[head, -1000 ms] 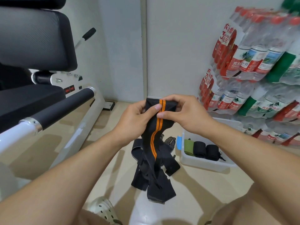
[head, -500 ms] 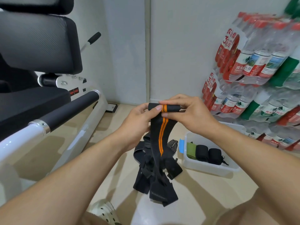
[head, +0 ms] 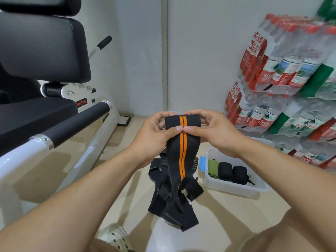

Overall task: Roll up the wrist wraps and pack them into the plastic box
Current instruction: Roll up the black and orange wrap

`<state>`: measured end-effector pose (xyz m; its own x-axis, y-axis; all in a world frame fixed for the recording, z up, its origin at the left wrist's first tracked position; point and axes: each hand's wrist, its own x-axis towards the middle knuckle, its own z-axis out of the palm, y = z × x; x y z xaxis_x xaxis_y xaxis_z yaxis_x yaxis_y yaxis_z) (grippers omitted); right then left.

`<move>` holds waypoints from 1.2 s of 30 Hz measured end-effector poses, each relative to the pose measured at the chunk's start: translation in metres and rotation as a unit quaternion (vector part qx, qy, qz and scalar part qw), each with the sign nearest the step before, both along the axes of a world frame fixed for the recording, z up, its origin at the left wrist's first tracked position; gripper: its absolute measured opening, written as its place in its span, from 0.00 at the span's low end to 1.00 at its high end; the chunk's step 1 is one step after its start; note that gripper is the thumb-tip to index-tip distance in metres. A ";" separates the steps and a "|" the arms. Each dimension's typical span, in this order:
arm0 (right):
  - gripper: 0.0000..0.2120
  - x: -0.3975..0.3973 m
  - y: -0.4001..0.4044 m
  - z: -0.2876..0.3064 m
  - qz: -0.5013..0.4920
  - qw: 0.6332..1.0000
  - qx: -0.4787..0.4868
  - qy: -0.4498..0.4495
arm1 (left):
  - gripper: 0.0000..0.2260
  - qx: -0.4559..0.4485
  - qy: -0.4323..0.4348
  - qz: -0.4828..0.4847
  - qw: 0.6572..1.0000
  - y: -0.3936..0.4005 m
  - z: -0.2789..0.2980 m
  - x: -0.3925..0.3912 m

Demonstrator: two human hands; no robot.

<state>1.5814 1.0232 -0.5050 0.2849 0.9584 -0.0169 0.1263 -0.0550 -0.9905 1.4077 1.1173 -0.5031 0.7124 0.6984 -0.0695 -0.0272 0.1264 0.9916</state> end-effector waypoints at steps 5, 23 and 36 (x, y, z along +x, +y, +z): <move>0.16 -0.006 0.002 0.002 -0.046 0.998 0.043 0.003 | 0.13 -0.024 -0.001 0.012 1.000 -0.002 -0.002 0.002; 0.25 -0.001 0.002 0.003 0.022 0.994 0.018 0.102 | 0.13 -0.074 -0.039 0.036 0.996 0.007 0.001 0.000; 0.13 -0.006 0.004 0.003 -0.077 0.994 0.066 0.027 | 0.15 -0.092 -0.005 -0.024 0.995 -0.003 -0.001 0.005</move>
<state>1.5750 1.0275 -0.5018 0.4313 0.8981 0.0857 0.0721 0.0604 -0.9956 1.4128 1.1139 -0.5042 0.7459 0.6394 -0.1867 -0.0261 0.3081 0.9510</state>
